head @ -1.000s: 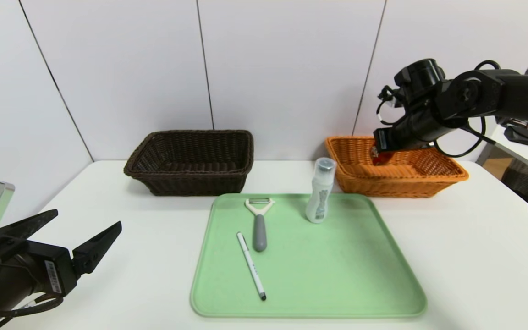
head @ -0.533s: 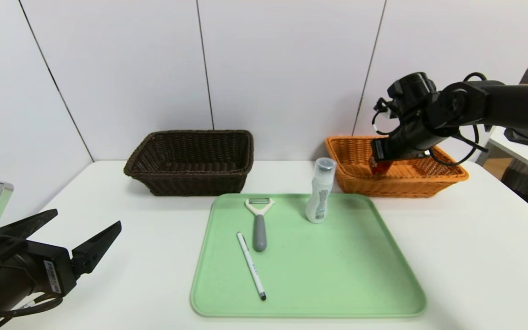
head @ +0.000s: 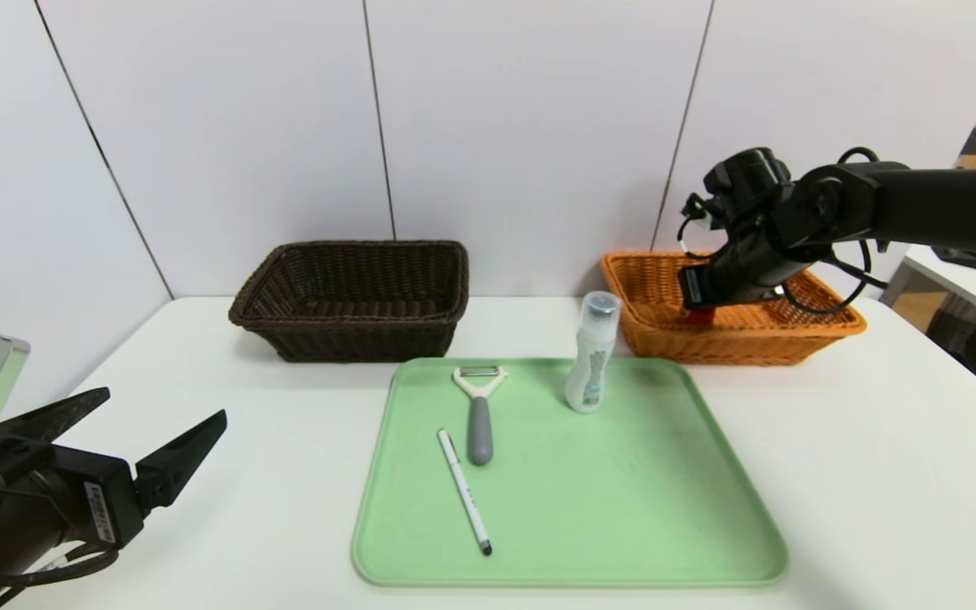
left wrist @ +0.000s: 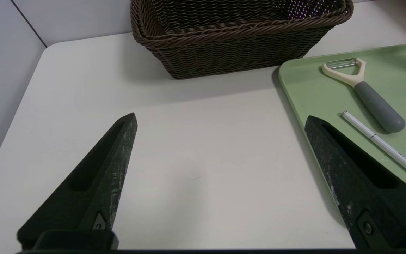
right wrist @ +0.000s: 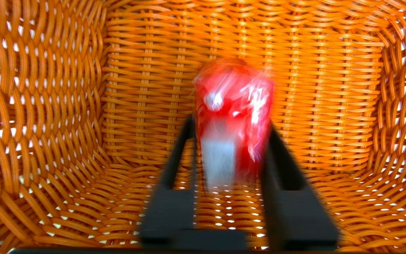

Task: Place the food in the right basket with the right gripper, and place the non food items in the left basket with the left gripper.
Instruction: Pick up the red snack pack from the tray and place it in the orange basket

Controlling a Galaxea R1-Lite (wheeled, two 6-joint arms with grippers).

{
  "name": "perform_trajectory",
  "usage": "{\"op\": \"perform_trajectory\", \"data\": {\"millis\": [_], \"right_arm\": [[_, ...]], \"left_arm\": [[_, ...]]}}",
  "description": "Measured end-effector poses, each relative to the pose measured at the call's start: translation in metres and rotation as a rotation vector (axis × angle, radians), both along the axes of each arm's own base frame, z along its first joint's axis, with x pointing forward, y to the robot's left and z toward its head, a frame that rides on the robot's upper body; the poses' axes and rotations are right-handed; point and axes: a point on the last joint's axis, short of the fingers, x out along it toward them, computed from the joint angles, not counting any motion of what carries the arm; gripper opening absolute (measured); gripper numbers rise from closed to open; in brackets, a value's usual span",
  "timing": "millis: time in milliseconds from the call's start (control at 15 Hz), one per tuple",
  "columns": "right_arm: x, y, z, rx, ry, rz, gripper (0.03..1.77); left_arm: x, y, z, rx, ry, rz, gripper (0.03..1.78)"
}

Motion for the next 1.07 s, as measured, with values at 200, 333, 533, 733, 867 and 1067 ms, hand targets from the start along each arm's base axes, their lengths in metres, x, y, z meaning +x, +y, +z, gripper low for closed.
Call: {"op": "perform_trajectory", "data": {"millis": [200,333,533,733,867,1067], "right_arm": [[-0.002,0.0,0.002,0.0,0.0,0.0,0.99],[-0.006,-0.001,0.005,-0.002,0.002,0.001,1.16],[-0.022,0.0,0.016,-0.009,-0.004,0.019,1.34],[-0.051,0.005,0.04,-0.014,-0.023,0.057,1.46],[-0.077,0.008,0.058,-0.015,-0.048,0.094,1.51],[-0.121,0.013,0.088,-0.005,-0.115,0.152,1.58]], "left_arm": [[0.0,0.0,0.001,-0.002,-0.003,0.0,1.69],[0.0,0.0,0.001,-0.002,-0.002,0.0,1.69],[0.0,0.0,0.0,0.001,0.001,-0.001,1.69],[0.0,0.0,0.0,-0.001,0.001,0.0,1.69],[0.0,0.0,0.0,-0.001,-0.001,0.0,1.69],[0.0,0.0,0.001,-0.002,-0.002,0.0,1.69]]}}
